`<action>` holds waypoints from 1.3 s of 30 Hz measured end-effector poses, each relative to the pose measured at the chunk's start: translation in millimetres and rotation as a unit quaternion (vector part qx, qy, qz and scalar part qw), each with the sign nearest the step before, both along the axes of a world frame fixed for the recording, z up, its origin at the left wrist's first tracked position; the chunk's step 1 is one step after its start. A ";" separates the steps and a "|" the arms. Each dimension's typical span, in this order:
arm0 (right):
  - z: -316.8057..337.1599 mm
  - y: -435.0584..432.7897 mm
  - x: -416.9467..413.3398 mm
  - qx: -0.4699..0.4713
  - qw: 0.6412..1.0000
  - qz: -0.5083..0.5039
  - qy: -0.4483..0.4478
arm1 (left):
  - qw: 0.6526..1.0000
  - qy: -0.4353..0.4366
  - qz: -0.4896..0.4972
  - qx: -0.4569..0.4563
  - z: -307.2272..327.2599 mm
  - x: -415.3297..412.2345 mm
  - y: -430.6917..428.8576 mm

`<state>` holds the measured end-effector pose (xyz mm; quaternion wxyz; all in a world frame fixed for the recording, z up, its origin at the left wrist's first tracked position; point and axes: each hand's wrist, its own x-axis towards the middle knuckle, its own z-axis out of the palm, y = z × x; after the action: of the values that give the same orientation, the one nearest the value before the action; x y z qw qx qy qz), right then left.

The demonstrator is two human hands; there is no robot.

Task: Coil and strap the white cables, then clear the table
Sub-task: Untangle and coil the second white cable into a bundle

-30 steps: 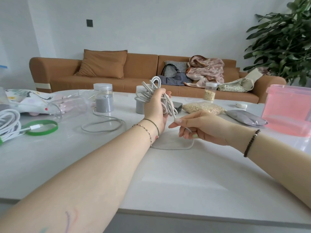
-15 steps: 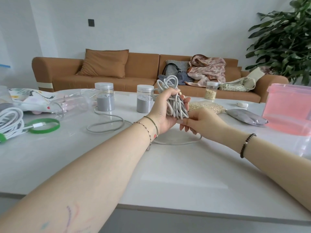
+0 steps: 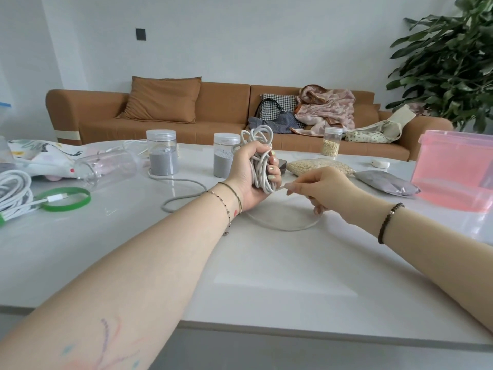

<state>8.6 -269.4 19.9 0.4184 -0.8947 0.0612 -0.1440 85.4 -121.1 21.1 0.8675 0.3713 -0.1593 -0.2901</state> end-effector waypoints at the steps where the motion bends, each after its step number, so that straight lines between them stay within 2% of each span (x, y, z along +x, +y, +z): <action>1: 1.1 -2.1 -0.1 0.004 1.000 -0.023 0.001 | 1.000 0.000 0.006 0.007 0.2 0.4 0.5; 3: 2.1 -6.8 0.9 -0.016 0.998 -0.057 -0.023 | 0.999 -0.006 0.012 0.031 -0.5 -0.7 -0.6; 5: 0.4 -12.0 2.9 -0.075 0.992 -0.068 -0.079 | 0.998 -0.026 0.013 0.064 -2.5 -2.1 -4.1; 8: -3.1 -16.4 4.2 -0.148 0.973 -0.062 -0.163 | 0.993 -0.057 0.015 0.100 -4.6 -3.8 -9.8; 11: -4.4 -17.0 5.4 -0.216 0.954 -0.047 -0.204 | 0.992 -0.064 0.033 0.101 -7.0 0.2 -11.1; 13: -4.6 -17.5 5.7 -0.242 0.947 -0.044 -0.206 | 0.992 -0.065 0.030 0.102 -8.5 3.1 -10.0; 16: -5.2 -16.9 6.7 -0.209 0.952 -0.032 -0.220 | 0.991 -0.067 0.020 0.109 -9.1 3.2 -9.4; 21: -4.4 -11.9 4.1 -0.129 0.969 -0.027 -0.209 | 0.970 -0.129 0.021 0.206 -10.9 0.2 -14.0; 27: -1.2 -13.6 2.4 -0.136 0.966 -0.053 -0.214 | 0.958 -0.150 0.009 0.246 -10.6 -5.4 -17.4; 29: 0.0 -15.6 0.8 -0.157 0.962 -0.061 -0.216 | 0.958 -0.154 0.015 0.242 -11.8 -4.0 -17.2; 34: 11.3 -30.8 -9.6 -0.333 0.915 -0.120 -0.192 | 0.962 -0.161 0.028 0.221 -11.4 -5.2 -18.8; 39: 4.7 -34.2 -8.0 -0.329 0.917 -0.084 -0.208 | 0.963 -0.143 0.040 0.226 -13.9 -6.7 -16.9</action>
<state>0.6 -303.5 24.6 0.0903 -0.9232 -0.0032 -0.3736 78.8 -138.0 7.2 0.7399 0.6018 -0.1971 -0.2271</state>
